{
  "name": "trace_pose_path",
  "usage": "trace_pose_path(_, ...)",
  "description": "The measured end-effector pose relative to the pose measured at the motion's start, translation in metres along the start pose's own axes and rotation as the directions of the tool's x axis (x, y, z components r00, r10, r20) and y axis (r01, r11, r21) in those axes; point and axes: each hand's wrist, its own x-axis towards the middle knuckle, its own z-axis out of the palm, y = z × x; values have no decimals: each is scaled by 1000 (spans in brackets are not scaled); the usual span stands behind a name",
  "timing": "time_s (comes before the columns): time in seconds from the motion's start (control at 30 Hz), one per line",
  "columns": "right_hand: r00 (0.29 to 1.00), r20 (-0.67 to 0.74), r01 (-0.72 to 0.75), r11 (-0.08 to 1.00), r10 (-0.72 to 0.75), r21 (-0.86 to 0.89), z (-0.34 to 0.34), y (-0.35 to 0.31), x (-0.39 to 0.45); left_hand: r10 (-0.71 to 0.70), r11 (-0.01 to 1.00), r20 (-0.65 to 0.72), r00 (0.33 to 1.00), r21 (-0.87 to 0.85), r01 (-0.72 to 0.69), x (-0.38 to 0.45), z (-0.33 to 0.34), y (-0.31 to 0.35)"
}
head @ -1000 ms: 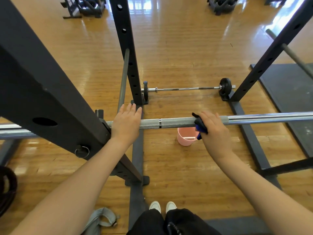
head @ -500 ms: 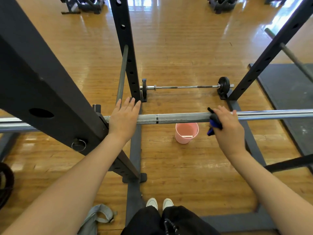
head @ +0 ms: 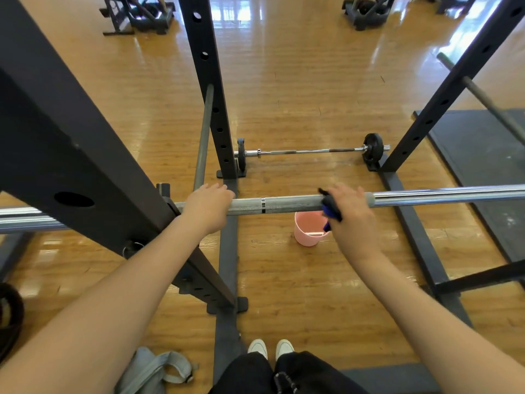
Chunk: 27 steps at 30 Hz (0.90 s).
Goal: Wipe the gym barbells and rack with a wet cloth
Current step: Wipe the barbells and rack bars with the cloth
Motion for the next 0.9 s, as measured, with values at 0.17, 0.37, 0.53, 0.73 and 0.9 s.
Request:
trace_pose_path(0.17,973,95,208,977,-211,33,28,-35,3,-43,998,-118,992,34,48,-5,4,3)
trace_pose_path(0.37,994,-58,93,995,-95,-32,2,18,-5,-42,998,-109,993,38,46,-5,3,4)
trace_pose_path(0.53,975,-33,221,975,-221,0,36,-45,9,-56,998,-103,993,-1,57,-5,2,5)
trace_pose_path(0.73,978,35,207,977,-206,-53,11,-2,-1,-60,998,-154,986,-6,60,-8,3,6)
trace_pose_path(0.9,975,13,222,974,-222,-38,31,-33,5,-62,998,-174,983,-12,61,-9,4,6)
